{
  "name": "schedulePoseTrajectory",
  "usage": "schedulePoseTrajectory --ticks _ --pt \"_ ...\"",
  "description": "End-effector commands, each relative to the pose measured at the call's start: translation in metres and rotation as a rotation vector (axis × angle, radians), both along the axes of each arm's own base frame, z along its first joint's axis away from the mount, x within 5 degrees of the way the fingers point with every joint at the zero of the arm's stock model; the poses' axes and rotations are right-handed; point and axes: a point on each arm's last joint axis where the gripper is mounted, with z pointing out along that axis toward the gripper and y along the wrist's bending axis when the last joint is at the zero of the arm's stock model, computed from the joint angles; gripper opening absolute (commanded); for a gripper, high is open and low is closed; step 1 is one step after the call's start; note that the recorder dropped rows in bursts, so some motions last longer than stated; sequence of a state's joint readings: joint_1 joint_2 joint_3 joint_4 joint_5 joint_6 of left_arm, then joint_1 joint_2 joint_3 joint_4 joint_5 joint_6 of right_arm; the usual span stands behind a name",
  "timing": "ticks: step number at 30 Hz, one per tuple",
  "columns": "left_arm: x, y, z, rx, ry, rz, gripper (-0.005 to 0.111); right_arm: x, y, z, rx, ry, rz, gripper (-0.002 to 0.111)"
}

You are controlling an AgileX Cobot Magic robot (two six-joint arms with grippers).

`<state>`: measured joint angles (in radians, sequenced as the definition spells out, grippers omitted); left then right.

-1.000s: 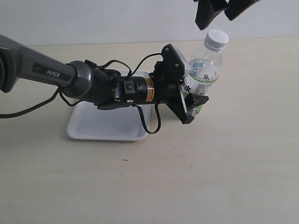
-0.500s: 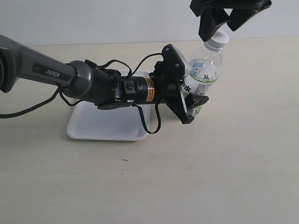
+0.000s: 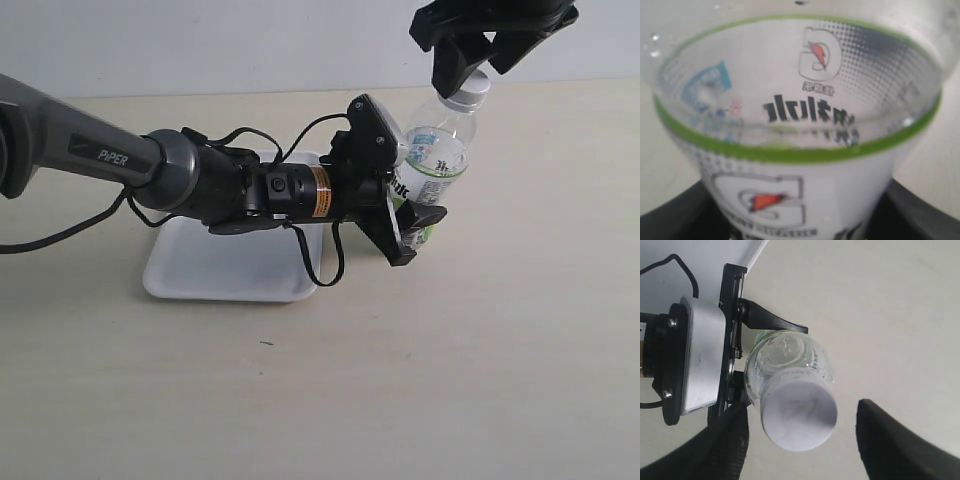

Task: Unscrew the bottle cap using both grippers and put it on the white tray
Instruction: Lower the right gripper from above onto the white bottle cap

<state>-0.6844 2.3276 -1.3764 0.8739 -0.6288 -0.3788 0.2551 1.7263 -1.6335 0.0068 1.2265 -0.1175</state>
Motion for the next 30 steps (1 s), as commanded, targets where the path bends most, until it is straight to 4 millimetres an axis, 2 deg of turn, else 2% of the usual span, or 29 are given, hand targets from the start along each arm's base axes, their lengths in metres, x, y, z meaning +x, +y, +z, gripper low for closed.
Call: schedulePoseTrajectory --ticks 1,12,21,23,26,30 --pt "-0.001 0.002 -0.005 0.056 -0.002 0.003 0.000 0.000 0.000 0.000 -0.009 -0.007 0.013 0.059" --pt "-0.001 0.002 -0.006 0.057 -0.002 0.002 0.000 0.006 0.003 -0.012 0.002 0.031 0.012 0.059" --pt "-0.001 0.002 -0.006 0.058 -0.005 0.000 0.000 0.006 0.004 -0.012 0.008 0.032 0.012 0.059" --pt "-0.001 0.002 -0.006 0.058 -0.005 0.000 0.000 0.006 0.004 -0.012 0.008 0.032 0.012 0.054" --pt "-0.001 0.002 -0.006 0.058 -0.005 0.000 0.000 0.006 0.004 -0.012 0.008 0.032 0.012 0.037" --pt "-0.001 0.002 -0.006 0.058 -0.005 0.000 0.000 0.006 0.004 -0.012 0.008 0.032 0.012 0.007"
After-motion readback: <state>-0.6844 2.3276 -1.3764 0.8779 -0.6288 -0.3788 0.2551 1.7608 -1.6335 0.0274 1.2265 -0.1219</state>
